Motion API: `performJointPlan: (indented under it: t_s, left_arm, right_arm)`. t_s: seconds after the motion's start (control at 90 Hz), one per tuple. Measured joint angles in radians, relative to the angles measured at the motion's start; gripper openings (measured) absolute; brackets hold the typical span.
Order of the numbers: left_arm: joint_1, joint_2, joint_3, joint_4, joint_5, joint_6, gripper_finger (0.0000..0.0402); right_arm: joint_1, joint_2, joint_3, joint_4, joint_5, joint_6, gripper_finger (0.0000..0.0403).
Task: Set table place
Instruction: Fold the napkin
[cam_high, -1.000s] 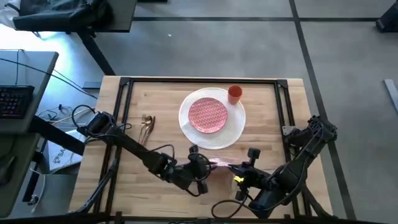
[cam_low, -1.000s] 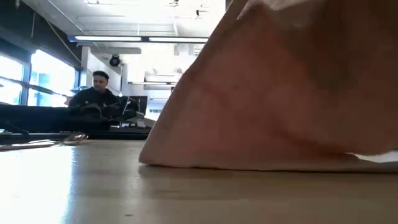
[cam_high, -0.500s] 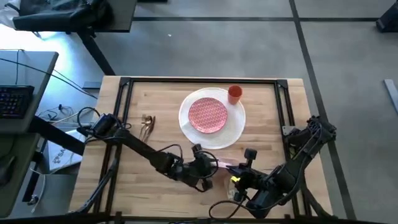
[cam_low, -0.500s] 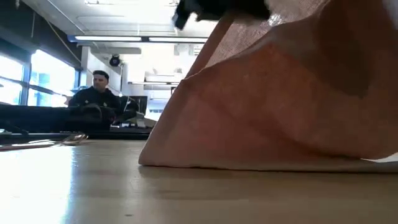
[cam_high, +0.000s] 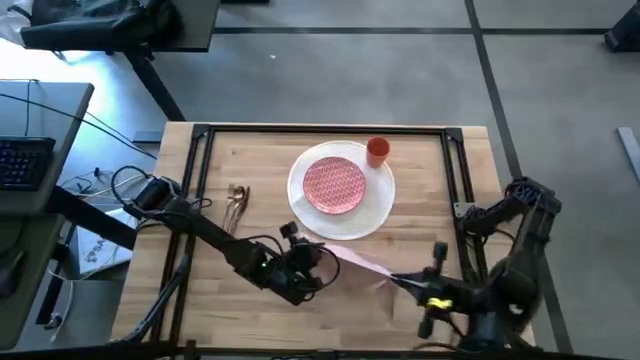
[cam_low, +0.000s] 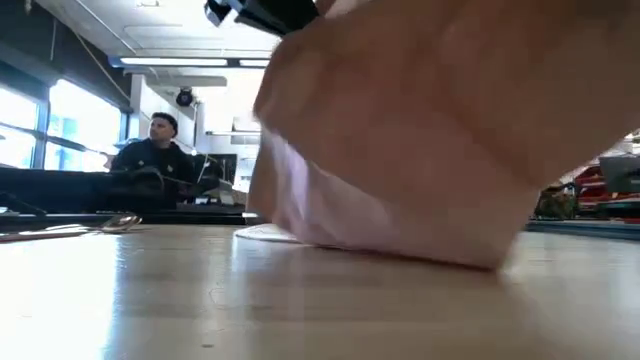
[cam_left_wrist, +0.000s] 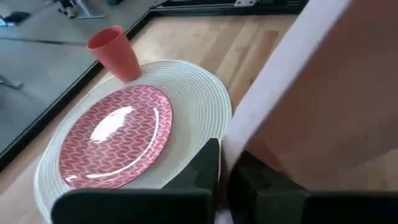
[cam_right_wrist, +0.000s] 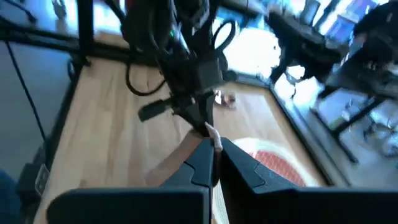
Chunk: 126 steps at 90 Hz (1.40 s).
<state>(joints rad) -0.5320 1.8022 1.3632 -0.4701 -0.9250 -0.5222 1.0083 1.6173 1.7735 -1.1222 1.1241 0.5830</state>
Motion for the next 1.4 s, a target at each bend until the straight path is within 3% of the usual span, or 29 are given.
performJointPlan:
  t_s: [0.156,0.3,0.422,0.622,0.756,1.044,1.244,1.4]
  left_arm:
    - [-0.009,-0.041,0.0,-0.051,0.034,0.001,0.0]
    - [-0.02,-0.053,0.0,-0.058,0.111,0.03,0.0]
    - [-0.038,-0.053,0.0,-0.079,0.13,0.024,0.0]
    - [-0.045,-0.053,0.0,-0.14,0.129,-0.023,0.0]
    - [-0.046,-0.053,0.0,-0.087,0.167,0.015,0.0007]
    - [-0.02,-0.01,0.0,0.041,0.287,0.079,0.0092]
    - [-0.004,0.039,0.0,0.222,0.355,0.172,0.013]
    - [-0.004,0.073,0.0,0.45,0.48,0.331,0.0138]
  right_arm:
    - [0.063,-0.059,0.0,0.142,0.069,-0.176,0.0]
    - [0.115,-0.088,0.0,0.296,0.053,-0.389,0.0]
    - [0.146,-0.101,0.0,0.354,0.052,-0.468,0.0]
    - [0.155,-0.101,-0.002,0.291,-0.027,-0.384,0.0]
    - [0.151,-0.098,-0.003,0.23,-0.054,-0.295,0.0]
    - [0.144,-0.066,-0.004,0.191,-0.063,-0.215,0.0]
    - [0.144,-0.052,-0.004,0.184,-0.061,-0.175,0.0]
    - [0.144,-0.052,-0.004,0.138,-0.034,-0.124,0.0]
